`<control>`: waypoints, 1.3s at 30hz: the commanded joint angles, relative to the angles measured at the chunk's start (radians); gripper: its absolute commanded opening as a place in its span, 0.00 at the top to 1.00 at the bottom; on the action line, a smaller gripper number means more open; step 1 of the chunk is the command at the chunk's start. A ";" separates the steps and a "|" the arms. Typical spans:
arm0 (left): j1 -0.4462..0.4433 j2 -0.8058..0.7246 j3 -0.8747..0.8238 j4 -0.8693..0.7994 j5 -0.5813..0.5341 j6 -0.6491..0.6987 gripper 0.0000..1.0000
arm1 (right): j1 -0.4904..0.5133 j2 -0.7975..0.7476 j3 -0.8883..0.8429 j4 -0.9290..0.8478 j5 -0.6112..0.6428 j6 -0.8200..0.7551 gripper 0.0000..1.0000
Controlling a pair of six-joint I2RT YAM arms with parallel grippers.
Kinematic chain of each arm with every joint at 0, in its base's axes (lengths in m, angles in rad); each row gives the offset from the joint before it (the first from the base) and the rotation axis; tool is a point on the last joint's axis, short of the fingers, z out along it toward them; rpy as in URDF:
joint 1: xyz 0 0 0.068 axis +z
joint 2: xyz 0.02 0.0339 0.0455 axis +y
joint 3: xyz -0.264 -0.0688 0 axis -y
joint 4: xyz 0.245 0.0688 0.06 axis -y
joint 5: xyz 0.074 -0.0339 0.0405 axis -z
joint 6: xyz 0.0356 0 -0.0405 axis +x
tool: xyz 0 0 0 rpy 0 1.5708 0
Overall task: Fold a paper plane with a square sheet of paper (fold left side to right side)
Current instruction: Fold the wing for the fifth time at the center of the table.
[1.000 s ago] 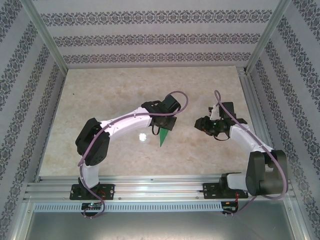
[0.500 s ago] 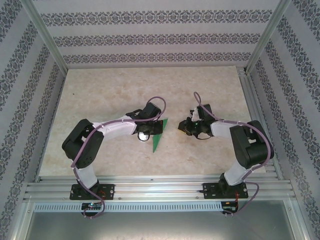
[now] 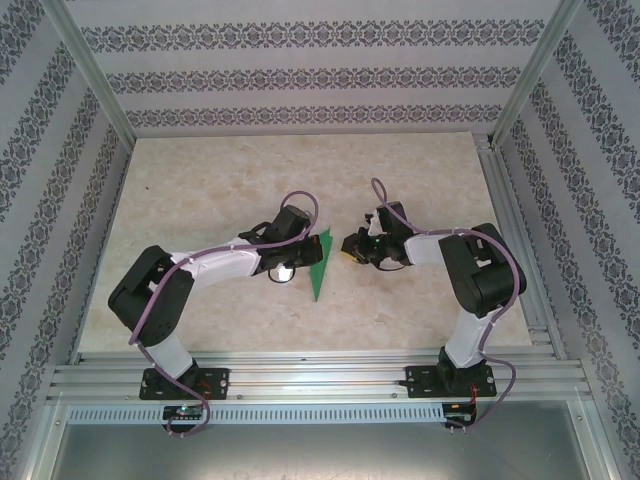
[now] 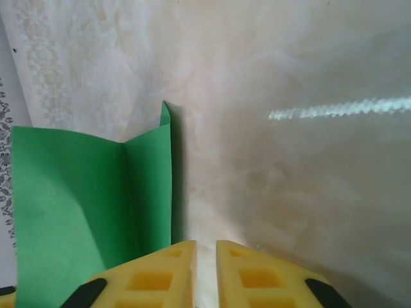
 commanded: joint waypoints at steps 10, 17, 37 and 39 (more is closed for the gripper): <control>0.029 -0.019 -0.053 0.100 -0.005 -0.046 1.00 | 0.055 0.060 0.107 0.035 -0.010 0.022 0.93; 0.029 -0.017 -0.054 0.104 -0.004 -0.051 1.00 | 0.075 0.095 0.155 0.020 -0.014 0.026 0.95; 0.029 -0.024 -0.078 0.121 -0.025 -0.067 1.00 | 0.096 0.132 0.179 0.007 -0.007 0.026 0.96; 0.029 -0.034 -0.088 0.137 -0.029 -0.071 1.00 | 0.095 0.111 0.184 -0.010 -0.005 0.019 0.95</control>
